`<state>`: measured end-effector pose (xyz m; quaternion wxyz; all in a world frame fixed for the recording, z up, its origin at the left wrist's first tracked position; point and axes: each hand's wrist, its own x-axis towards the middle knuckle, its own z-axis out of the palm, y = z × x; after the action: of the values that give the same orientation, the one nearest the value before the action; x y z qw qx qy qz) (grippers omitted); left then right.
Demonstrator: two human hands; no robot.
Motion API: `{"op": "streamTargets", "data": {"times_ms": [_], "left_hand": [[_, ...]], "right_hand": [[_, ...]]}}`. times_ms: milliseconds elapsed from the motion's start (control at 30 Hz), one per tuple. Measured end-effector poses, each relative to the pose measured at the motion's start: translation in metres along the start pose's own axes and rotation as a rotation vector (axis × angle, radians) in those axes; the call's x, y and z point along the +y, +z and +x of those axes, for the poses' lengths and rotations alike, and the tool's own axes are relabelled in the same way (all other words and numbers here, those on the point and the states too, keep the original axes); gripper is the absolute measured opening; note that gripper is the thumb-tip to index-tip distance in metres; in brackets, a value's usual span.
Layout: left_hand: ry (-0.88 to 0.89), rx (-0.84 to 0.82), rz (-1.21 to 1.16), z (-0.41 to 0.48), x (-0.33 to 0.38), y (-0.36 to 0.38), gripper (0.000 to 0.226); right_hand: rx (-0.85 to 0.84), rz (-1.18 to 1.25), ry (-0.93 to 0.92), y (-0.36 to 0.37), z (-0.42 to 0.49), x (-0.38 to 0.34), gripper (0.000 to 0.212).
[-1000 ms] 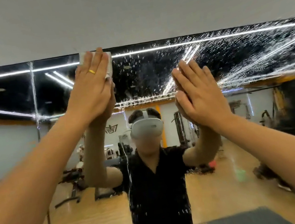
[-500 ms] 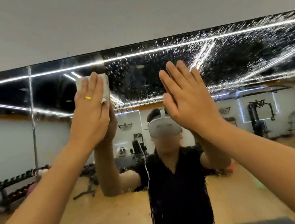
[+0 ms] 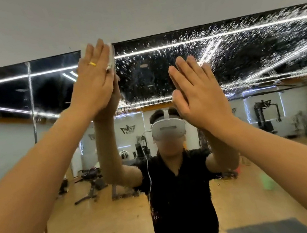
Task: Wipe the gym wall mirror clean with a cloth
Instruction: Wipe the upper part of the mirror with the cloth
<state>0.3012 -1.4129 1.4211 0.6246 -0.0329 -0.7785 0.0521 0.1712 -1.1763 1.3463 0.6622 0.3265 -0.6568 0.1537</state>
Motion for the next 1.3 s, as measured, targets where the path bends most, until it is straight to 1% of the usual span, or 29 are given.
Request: {"op": "streamTargets", "data": {"times_ms": [100,267,400,667,767,1033,1133,1300], "left_hand": [[-0.001,-0.017,-0.027,-0.031,-0.003,0.007,0.060],[0.065,-0.051,-0.006,-0.096,-0.011,0.014,0.062],[0.095,-0.059,0.024,-0.071,-0.008,0.010,0.060],[0.024,-0.038,0.017,0.018,0.018,0.001,0.056],[0.012,-0.020,0.004,0.011,0.019,0.006,0.057],[0.053,0.024,-0.051,-0.043,0.013,0.022,0.058],[0.043,0.006,-0.041,-0.035,0.017,0.016,0.058],[0.009,-0.031,-0.014,0.007,0.028,0.005,0.058]], "right_hand": [[-0.007,-0.001,0.005,-0.001,0.001,-0.001,0.062],[0.003,0.003,0.002,0.001,0.001,-0.004,0.061],[0.009,0.003,0.006,0.000,0.001,-0.002,0.062],[-0.004,0.011,0.008,-0.001,0.002,-0.004,0.062],[-0.004,0.008,0.003,0.000,0.001,-0.004,0.061],[0.005,-0.010,-0.003,0.000,0.000,-0.001,0.061],[0.006,-0.008,-0.001,0.000,-0.001,-0.001,0.061],[0.007,0.001,-0.003,-0.001,-0.001,0.000,0.060]]}}
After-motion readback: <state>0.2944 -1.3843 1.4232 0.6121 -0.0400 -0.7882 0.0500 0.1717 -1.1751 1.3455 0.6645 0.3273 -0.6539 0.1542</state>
